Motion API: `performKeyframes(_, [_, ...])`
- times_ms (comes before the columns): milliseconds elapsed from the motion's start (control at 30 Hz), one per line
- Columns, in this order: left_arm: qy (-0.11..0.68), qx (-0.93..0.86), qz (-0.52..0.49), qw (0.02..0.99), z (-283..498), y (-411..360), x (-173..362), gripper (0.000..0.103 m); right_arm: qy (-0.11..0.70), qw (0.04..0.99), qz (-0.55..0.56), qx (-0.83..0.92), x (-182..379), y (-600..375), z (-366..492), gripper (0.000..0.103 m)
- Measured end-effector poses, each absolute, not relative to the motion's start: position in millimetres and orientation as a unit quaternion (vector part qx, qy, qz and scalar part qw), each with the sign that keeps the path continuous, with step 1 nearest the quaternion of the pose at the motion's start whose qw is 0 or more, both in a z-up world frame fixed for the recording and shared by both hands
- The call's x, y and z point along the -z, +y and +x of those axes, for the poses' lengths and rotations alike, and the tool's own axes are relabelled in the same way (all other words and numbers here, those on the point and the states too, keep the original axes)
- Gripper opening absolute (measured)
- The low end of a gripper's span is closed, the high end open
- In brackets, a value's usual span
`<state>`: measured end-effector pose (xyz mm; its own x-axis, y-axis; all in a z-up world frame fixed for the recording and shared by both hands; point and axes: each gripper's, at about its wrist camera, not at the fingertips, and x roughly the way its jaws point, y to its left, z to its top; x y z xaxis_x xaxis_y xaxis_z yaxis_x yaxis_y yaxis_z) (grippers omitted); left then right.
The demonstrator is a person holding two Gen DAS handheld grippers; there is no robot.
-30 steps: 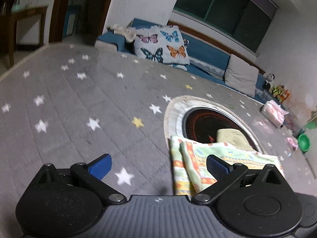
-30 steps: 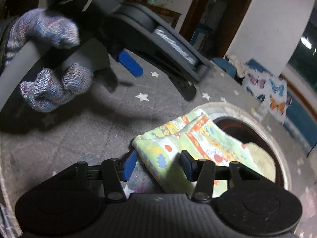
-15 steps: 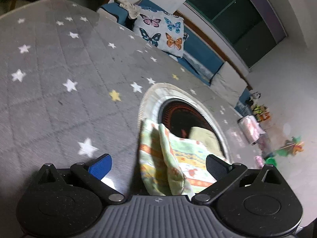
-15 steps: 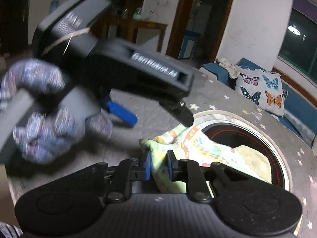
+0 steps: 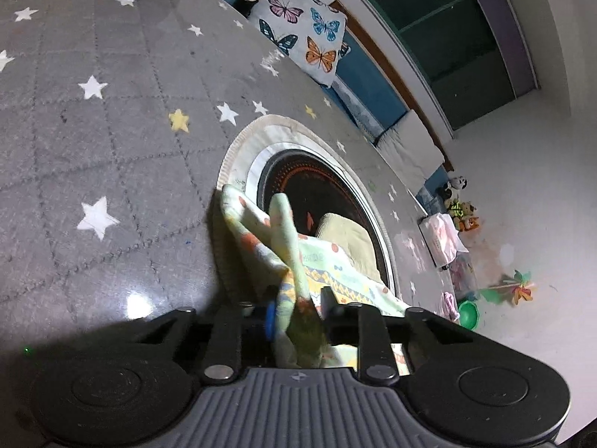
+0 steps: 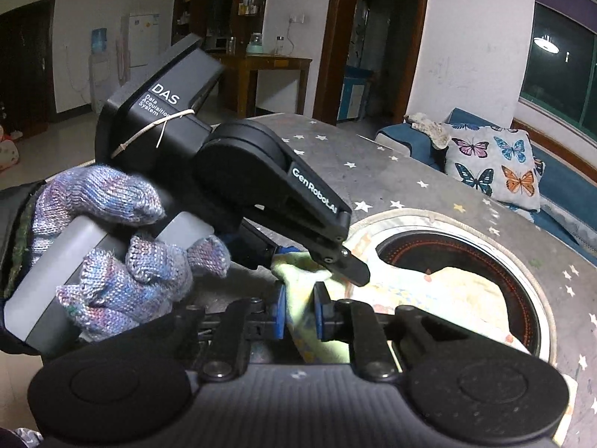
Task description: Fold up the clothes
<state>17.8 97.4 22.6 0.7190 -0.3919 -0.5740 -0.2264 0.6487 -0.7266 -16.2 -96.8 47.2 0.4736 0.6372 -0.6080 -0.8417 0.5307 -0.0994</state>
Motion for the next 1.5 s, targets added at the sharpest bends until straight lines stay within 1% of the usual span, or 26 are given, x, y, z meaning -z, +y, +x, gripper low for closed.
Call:
performKeyframes(100, [0.371, 0.043, -0.411, 0.832, 16.5, 97.7, -22.5, 0.014, 0.265, 0.836, -0.181, -0.445, -48.9, -103.8, -16.1, 0.017])
performKeyframes(200, [0.371, 0.036, -0.405, 0.835, 15.2, 98.0, -22.5, 0.012, 0.273, 0.840, -0.159, -0.440, -51.7, -120.0, -12.2, 0.019])
performKeyframes(367, [0.373, 0.032, -0.402, 0.836, 13.7, 98.2, -20.0, 0.012, 0.294, 0.866, -0.133, -0.381, -49.9, -159.8, 12.2, 0.019])
performKeyframes(567, [0.374, 0.029, -0.397, 0.838, 13.7, 97.7, -19.2, 0.012, 0.329, 0.897, -0.112, -0.275, -31.4, -216.1, 58.5, 0.019])
performKeyframes(733, [0.375, 0.025, -0.391, 0.840, 14.2, 97.0, -18.9, 0.012, 0.346, 0.908, -0.100, -0.213, -17.4, -254.4, 76.5, 0.019])
performKeyframes(800, [0.376, 0.024, -0.387, 0.842, 14.9, 96.8, -19.1, 0.012, 0.350, 0.912, -0.091, -0.193, -14.0, -266.3, 82.6, 0.021])
performKeyframes(867, [0.376, 0.023, -0.382, 0.844, 14.9, 96.2, -19.0, 0.012, 0.350, 0.917, -0.079, -0.175, -11.9, -276.6, 90.9, 0.025])
performKeyframes(900, [0.377, 0.022, -0.381, 0.844, 14.9, 96.0, -18.8, 0.012, 0.350, 0.919, -0.069, -0.169, -11.5, -282.3, 94.0, 0.030])
performKeyframes(933, [0.377, 0.022, -0.379, 0.845, 15.3, 95.8, -18.8, 0.012, 0.350, 0.920, -0.057, -0.165, -11.3, -288.3, 96.7, 0.037])
performKeyframes(1000, [0.376, 0.021, -0.375, 0.847, 15.5, 95.1, -18.9, 0.012, 0.351, 0.922, -0.040, -0.158, -11.2, -294.9, 101.7, 0.038])
performKeyframes(1100, [0.376, 0.021, -0.371, 0.849, 15.6, 94.5, -18.6, 0.012, 0.358, 0.921, -0.008, -0.153, -8.9, -303.0, 112.4, 0.042])
performKeyframes(1233, [0.376, 0.022, -0.367, 0.851, 15.7, 94.3, -17.8, 0.012, 0.364, 0.918, 0.025, -0.156, -4.8, -304.4, 120.9, 0.042])
performKeyframes(1300, [0.375, 0.021, -0.364, 0.852, 15.9, 93.8, -17.7, 0.012, 0.364, 0.917, 0.029, -0.160, -4.0, -302.0, 122.1, 0.040])
performKeyframes(1333, [0.375, 0.022, -0.363, 0.853, 15.8, 93.6, -17.8, 0.012, 0.364, 0.916, 0.029, -0.164, -3.4, -299.6, 122.3, 0.033])
performKeyframes(1367, [0.375, 0.022, -0.362, 0.853, 15.8, 93.3, -18.0, 0.012, 0.365, 0.915, 0.029, -0.168, -3.2, -297.3, 122.0, 0.023])
performKeyframes(1433, [0.372, 0.024, -0.360, 0.855, 15.9, 92.1, -20.5, 0.012, 0.366, 0.913, 0.031, -0.176, -3.3, -293.4, 121.2, 0.012])
performKeyframes(1467, [0.370, 0.026, -0.358, 0.857, 16.0, 91.1, -22.6, 0.011, 0.366, 0.913, 0.031, -0.177, -3.8, -292.0, 120.5, 0.008])
performKeyframes(1500, [0.367, 0.029, -0.355, 0.859, 16.2, 89.5, -26.3, 0.010, 0.362, 0.915, 0.032, -0.177, -6.3, -291.8, 118.6, 0.008])
